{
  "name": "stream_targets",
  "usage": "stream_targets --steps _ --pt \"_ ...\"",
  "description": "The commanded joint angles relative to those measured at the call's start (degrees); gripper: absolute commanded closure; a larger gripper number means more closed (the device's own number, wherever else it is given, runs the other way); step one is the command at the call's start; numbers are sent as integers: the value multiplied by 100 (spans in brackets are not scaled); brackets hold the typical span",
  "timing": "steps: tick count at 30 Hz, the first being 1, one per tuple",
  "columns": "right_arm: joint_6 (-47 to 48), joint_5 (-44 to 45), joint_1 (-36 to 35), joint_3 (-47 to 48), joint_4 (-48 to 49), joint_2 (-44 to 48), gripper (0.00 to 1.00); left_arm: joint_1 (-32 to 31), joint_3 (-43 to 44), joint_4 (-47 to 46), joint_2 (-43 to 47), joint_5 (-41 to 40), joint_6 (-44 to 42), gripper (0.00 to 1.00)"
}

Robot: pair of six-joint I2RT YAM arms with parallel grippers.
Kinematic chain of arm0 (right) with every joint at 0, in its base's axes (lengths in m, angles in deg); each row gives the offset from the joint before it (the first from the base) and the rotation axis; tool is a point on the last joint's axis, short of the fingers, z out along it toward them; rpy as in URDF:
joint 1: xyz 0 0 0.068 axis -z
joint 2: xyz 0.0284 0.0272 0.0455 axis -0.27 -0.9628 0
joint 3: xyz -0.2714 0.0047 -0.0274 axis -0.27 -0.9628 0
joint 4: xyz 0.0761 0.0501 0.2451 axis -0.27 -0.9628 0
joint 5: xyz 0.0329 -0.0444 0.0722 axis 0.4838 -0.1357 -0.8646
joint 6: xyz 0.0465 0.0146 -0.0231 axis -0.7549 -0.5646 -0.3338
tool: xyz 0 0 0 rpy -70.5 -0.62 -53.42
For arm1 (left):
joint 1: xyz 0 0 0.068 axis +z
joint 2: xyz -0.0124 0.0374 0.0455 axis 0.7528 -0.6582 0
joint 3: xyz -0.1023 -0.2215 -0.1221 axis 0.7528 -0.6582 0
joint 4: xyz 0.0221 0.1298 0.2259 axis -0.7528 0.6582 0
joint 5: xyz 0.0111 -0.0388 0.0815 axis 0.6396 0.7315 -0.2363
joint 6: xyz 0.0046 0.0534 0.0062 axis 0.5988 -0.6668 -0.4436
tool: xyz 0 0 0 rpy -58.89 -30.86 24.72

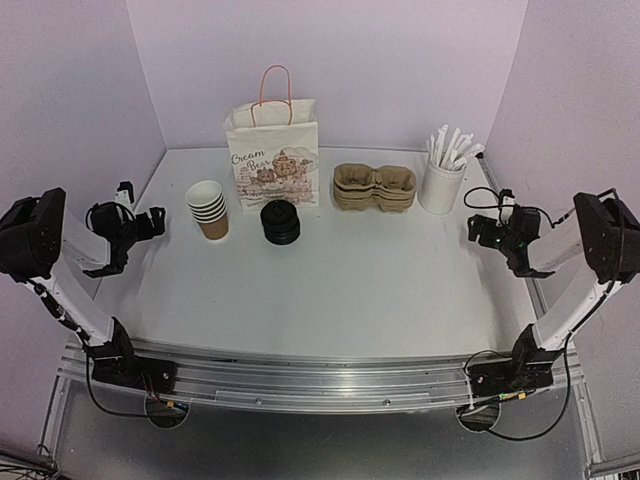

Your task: Pack the takeout coffee

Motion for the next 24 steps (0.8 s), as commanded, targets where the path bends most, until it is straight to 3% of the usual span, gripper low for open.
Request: stream_targets --steps 1,5,9,17,20,24 --pt "-43 -53 32 130 173 19 2 -18 144 -255 5 -57 77 0" --pt "-110 156 31 161 95 106 2 -33 173 -193 -6 -78 52 0" --pt "-352 812 32 865 -1691 903 2 -24 91 -158 318 -197 154 0" --pt "-876 412 32 1584 -3331 2397 7 -26 1701 3476 2295 -2159 463 0" --pt "-1248 335 30 2221 -4467 2717 12 -26 2949 5342 2377 -1538 72 0" --pt "-1820 437 16 3509 -6476 2679 20 -140 4934 7959 1872 51 -320 0"
